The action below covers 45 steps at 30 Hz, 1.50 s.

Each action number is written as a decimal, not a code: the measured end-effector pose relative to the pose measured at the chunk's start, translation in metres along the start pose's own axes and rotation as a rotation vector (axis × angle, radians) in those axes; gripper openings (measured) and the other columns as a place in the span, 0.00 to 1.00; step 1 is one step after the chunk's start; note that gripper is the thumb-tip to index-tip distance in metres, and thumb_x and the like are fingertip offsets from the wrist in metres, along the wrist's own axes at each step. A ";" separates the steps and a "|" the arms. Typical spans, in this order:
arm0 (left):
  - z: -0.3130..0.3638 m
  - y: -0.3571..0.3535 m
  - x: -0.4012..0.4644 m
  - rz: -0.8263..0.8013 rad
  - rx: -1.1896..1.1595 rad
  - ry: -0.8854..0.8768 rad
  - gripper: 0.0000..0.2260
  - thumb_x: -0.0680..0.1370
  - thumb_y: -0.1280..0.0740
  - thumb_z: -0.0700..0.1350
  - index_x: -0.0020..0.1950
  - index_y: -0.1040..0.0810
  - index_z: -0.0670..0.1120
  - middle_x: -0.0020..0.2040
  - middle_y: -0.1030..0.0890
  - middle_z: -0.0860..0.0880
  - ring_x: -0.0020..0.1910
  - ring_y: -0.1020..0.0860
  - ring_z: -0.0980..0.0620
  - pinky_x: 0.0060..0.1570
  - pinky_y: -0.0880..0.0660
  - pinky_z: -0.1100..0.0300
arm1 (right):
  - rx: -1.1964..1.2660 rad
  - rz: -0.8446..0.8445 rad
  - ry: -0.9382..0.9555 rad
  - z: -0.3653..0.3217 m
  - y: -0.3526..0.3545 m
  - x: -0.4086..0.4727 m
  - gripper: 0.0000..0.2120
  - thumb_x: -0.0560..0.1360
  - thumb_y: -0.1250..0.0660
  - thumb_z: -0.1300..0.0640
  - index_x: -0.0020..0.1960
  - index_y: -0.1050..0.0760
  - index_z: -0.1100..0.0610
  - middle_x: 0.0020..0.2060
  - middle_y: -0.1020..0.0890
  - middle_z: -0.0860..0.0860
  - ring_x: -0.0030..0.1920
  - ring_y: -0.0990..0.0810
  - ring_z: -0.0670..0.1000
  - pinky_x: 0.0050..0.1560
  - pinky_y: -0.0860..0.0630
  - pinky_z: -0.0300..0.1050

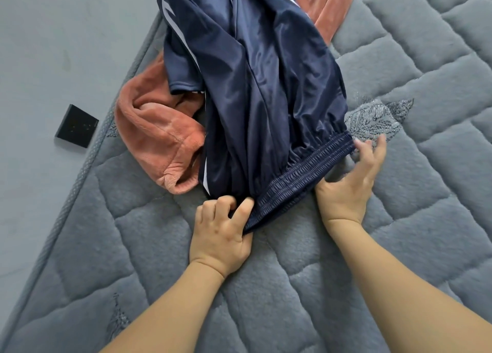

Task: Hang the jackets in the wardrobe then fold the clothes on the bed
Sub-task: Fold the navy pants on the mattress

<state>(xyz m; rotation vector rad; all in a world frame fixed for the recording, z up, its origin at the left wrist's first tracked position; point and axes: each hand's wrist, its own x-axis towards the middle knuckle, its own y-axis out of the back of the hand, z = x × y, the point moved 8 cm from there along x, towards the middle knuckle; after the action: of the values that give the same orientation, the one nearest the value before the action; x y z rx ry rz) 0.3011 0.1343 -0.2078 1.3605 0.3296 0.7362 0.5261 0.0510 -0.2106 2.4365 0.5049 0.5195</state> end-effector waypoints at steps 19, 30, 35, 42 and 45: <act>0.002 -0.001 -0.002 0.042 0.013 -0.027 0.22 0.68 0.39 0.50 0.62 0.31 0.50 0.50 0.33 0.47 0.45 0.35 0.45 0.47 0.39 0.52 | -0.435 -0.100 0.160 -0.015 -0.009 -0.002 0.18 0.78 0.36 0.59 0.67 0.26 0.53 0.68 0.30 0.59 0.72 0.37 0.59 0.73 0.50 0.57; 0.004 0.005 -0.006 0.059 0.069 0.000 0.23 0.70 0.41 0.51 0.63 0.25 0.44 0.49 0.25 0.41 0.44 0.29 0.38 0.45 0.31 0.47 | -0.510 -0.224 0.197 -0.014 -0.005 -0.005 0.18 0.73 0.40 0.61 0.62 0.29 0.52 0.60 0.31 0.57 0.63 0.35 0.60 0.71 0.47 0.55; 0.016 0.010 -0.012 0.008 0.258 0.001 0.22 0.72 0.40 0.49 0.64 0.25 0.43 0.51 0.23 0.40 0.47 0.27 0.37 0.43 0.32 0.47 | -0.592 -0.249 0.245 0.010 0.039 -0.047 0.19 0.70 0.40 0.63 0.60 0.29 0.53 0.57 0.30 0.58 0.60 0.34 0.62 0.68 0.44 0.56; 0.074 0.010 -0.093 -0.100 0.322 0.027 0.17 0.73 0.37 0.45 0.61 0.26 0.44 0.49 0.21 0.43 0.48 0.27 0.39 0.42 0.36 0.49 | -0.602 -0.254 0.260 0.049 0.125 -0.133 0.17 0.72 0.40 0.62 0.60 0.29 0.55 0.62 0.31 0.57 0.64 0.36 0.61 0.70 0.44 0.56; 0.109 0.014 -0.140 -0.125 0.293 -0.005 0.15 0.72 0.36 0.45 0.58 0.25 0.44 0.46 0.21 0.43 0.45 0.27 0.39 0.40 0.38 0.51 | -0.595 -0.273 0.244 0.066 0.158 -0.169 0.18 0.73 0.41 0.62 0.62 0.30 0.54 0.67 0.33 0.55 0.69 0.38 0.60 0.73 0.48 0.56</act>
<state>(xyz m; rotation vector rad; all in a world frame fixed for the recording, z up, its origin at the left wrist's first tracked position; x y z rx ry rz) 0.2603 -0.0389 -0.1989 1.6009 0.5294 0.5957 0.4498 -0.1772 -0.2042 1.7187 0.6616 0.7312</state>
